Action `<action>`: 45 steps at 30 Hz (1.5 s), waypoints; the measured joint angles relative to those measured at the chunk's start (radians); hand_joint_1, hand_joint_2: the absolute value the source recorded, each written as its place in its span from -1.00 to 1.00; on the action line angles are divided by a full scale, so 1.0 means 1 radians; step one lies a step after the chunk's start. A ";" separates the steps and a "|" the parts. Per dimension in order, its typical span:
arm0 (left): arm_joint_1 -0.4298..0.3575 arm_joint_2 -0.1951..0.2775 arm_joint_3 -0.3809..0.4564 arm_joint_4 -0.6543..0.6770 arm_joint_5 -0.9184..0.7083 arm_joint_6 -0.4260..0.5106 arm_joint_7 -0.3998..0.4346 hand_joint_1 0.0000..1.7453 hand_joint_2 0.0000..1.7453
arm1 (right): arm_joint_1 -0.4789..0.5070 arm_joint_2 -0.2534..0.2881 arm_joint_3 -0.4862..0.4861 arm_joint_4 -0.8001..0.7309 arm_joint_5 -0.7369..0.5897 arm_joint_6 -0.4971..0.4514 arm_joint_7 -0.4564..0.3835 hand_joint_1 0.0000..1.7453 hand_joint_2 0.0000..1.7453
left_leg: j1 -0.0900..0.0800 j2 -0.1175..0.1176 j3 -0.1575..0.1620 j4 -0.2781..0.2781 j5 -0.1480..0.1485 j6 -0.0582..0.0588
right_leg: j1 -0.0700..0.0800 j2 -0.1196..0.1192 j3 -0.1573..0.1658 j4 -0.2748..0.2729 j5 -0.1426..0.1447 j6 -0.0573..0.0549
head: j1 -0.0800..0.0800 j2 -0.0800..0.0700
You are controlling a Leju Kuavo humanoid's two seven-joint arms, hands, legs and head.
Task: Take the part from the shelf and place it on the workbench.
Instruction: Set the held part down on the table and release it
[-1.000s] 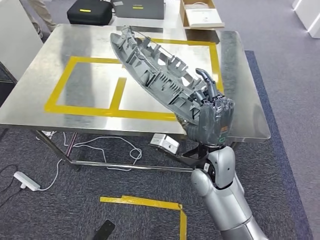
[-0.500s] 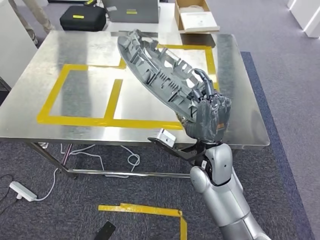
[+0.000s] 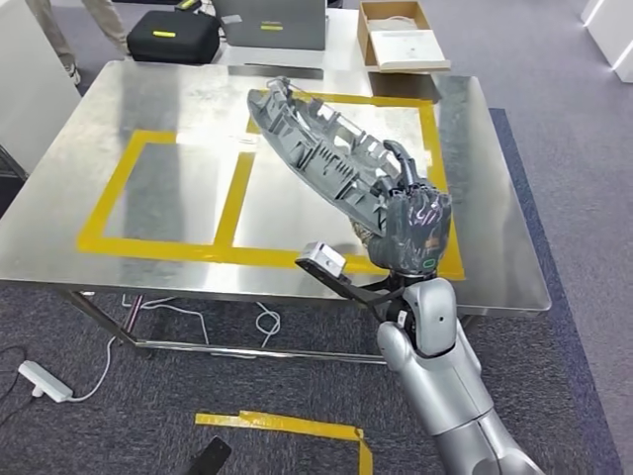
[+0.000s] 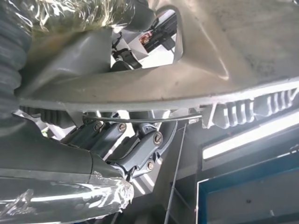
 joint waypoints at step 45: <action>-0.004 -0.003 -0.026 0.000 0.000 -0.003 0.021 -1.00 1.00 | -0.005 0.025 -0.037 0.122 0.043 0.001 0.036 1.00 1.00 | -0.007 0.008 -0.073 0.039 0.073 -0.011 | -0.003 0.009 0.091 -0.031 -0.068 -0.019 | -0.006 0.000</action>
